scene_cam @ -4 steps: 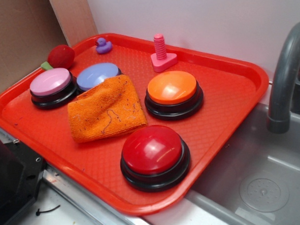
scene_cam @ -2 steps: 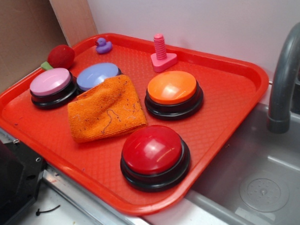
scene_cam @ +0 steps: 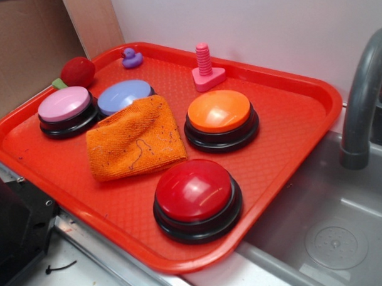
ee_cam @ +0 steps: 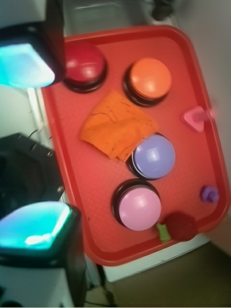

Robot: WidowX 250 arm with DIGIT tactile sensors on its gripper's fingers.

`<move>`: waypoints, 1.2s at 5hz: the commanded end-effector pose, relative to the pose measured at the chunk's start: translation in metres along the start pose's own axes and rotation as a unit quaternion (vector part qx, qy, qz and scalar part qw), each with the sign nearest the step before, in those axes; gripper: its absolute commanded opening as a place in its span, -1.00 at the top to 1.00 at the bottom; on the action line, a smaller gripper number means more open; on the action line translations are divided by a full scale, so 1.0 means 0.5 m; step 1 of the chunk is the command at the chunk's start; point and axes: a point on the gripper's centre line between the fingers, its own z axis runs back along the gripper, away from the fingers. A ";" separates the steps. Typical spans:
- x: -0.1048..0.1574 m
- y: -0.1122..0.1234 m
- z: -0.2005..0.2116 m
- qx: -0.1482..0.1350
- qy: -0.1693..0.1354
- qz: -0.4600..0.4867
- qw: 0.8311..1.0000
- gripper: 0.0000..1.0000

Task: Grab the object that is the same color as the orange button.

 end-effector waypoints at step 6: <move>0.032 -0.011 -0.432 0.020 0.044 0.180 0.983 -1.00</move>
